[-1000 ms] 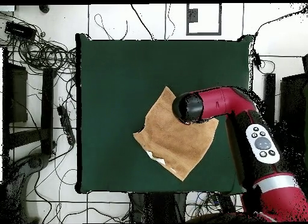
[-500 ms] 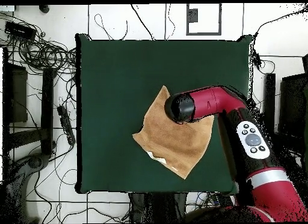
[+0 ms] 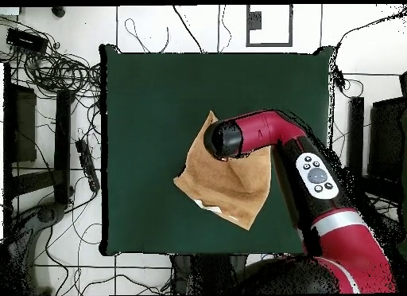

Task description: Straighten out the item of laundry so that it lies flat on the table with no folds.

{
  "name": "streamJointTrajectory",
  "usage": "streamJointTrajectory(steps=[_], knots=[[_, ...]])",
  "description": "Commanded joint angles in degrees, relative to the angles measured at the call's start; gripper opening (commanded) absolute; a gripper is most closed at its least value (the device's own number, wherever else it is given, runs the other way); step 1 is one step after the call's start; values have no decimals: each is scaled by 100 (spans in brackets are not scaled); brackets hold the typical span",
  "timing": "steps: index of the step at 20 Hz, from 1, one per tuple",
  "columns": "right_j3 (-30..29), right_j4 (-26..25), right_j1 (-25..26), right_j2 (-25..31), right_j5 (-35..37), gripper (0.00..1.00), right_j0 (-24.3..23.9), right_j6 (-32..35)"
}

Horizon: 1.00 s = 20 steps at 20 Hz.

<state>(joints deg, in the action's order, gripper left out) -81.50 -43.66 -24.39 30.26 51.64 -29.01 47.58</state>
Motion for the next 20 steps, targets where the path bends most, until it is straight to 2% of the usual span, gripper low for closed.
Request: streamJointTrajectory(steps=[1, 14, 20], knots=[[429, 9, 492, 912, 570, 0, 489, -2050], [839, -59, 626, 952, 903, 0, 664, -2485], [1209, -95, 776, 750, 986, 0, 733, -2337]])
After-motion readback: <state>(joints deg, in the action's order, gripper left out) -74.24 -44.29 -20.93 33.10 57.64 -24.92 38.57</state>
